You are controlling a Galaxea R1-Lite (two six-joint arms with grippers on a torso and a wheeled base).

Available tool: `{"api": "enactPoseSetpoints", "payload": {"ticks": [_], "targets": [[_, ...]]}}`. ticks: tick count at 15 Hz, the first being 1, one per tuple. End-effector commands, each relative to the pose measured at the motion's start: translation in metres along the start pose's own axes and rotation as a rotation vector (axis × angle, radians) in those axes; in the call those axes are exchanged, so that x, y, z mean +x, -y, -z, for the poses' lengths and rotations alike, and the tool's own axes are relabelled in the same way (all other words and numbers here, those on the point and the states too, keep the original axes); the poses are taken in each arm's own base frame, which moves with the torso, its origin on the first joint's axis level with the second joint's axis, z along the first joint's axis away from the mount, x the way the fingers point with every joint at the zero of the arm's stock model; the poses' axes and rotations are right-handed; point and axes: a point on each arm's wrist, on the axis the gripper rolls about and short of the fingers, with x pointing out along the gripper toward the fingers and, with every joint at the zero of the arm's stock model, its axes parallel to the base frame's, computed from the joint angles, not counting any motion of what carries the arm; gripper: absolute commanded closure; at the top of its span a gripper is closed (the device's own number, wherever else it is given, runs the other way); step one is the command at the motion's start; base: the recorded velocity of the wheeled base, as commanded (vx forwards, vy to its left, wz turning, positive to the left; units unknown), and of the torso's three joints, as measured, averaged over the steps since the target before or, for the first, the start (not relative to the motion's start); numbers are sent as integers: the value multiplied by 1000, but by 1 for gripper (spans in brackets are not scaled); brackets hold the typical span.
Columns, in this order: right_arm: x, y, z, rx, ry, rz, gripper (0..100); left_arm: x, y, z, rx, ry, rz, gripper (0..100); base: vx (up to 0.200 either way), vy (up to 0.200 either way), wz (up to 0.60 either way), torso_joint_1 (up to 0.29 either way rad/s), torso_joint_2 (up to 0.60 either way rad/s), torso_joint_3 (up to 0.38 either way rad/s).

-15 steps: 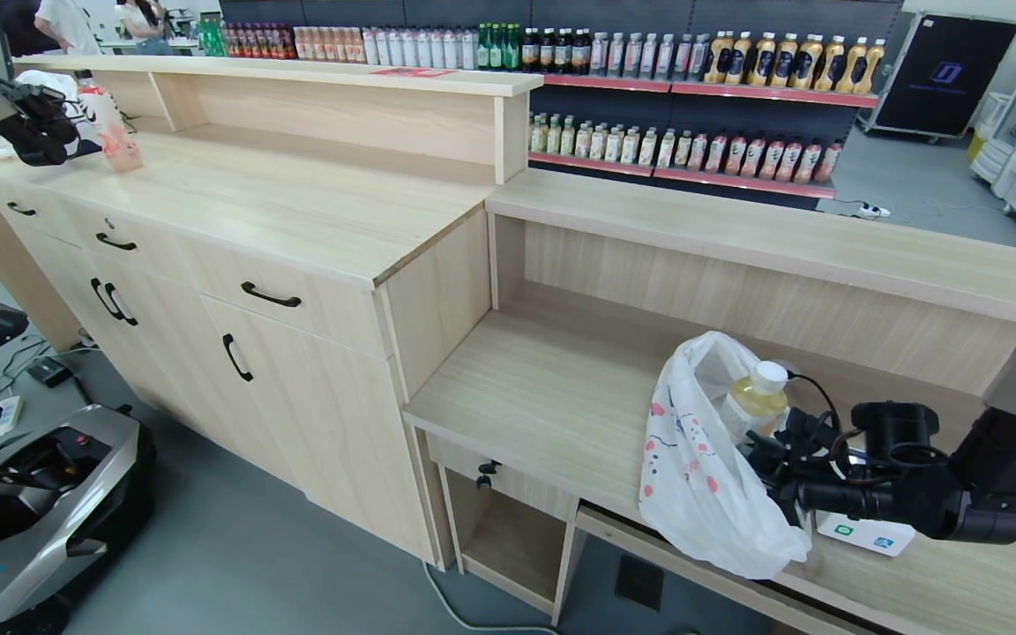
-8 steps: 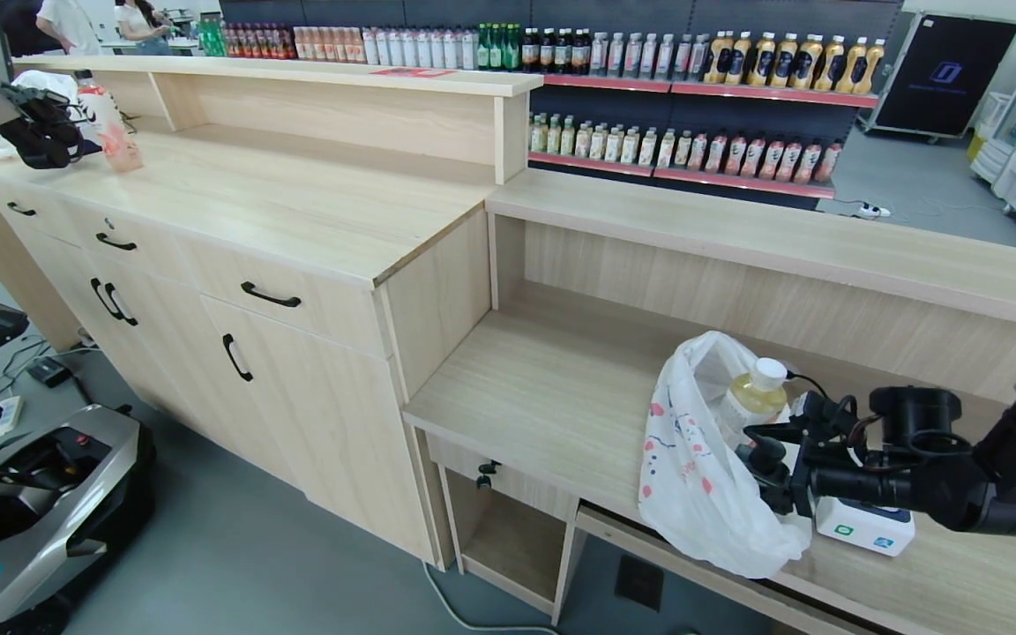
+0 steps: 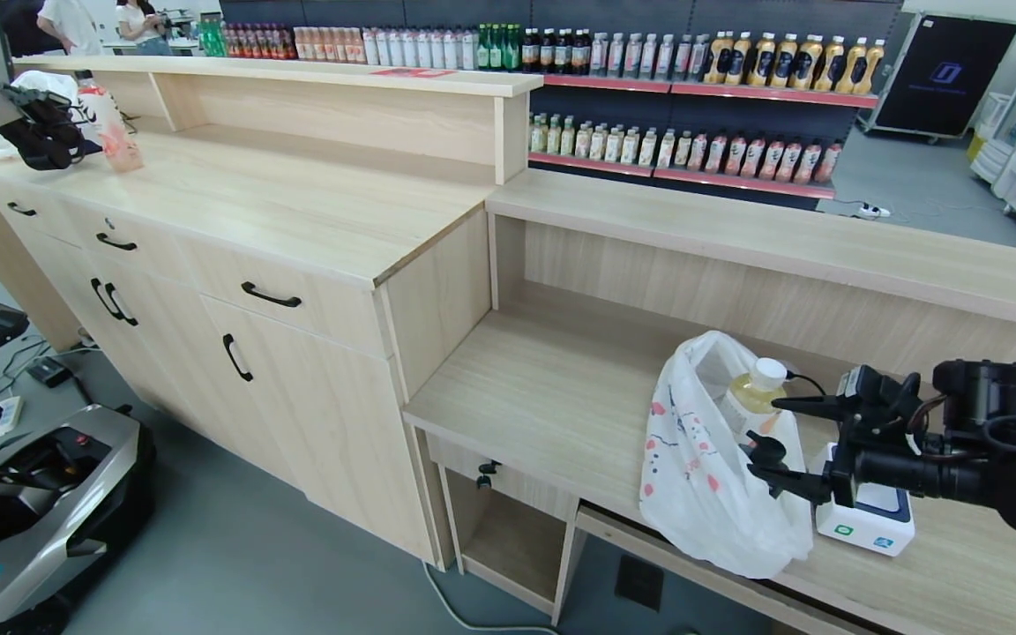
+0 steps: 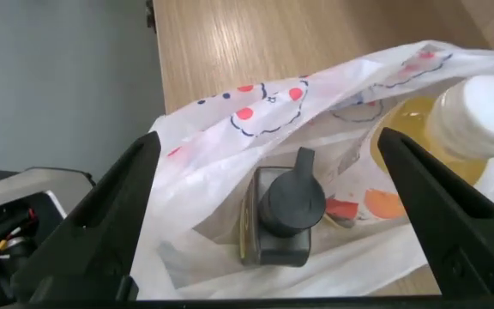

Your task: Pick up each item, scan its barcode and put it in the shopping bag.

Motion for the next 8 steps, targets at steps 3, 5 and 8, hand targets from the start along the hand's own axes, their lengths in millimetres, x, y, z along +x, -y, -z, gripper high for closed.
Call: {"api": "enactPoseSetpoints", "payload": {"ticks": [3,5,8], "targets": [[-30,2,-32,-71,43,82,0,0,0,0,0,0,0,100,0,0,0,0,0,0],[-54,0,-56,-122,76,151,0,0,0,0,0,0,0,100,0,0,0,0,0,0],[-113,-9,-81,-192,58,362,0,0,0,0,0,0,0,100,0,0,0,0,0,0]]}}
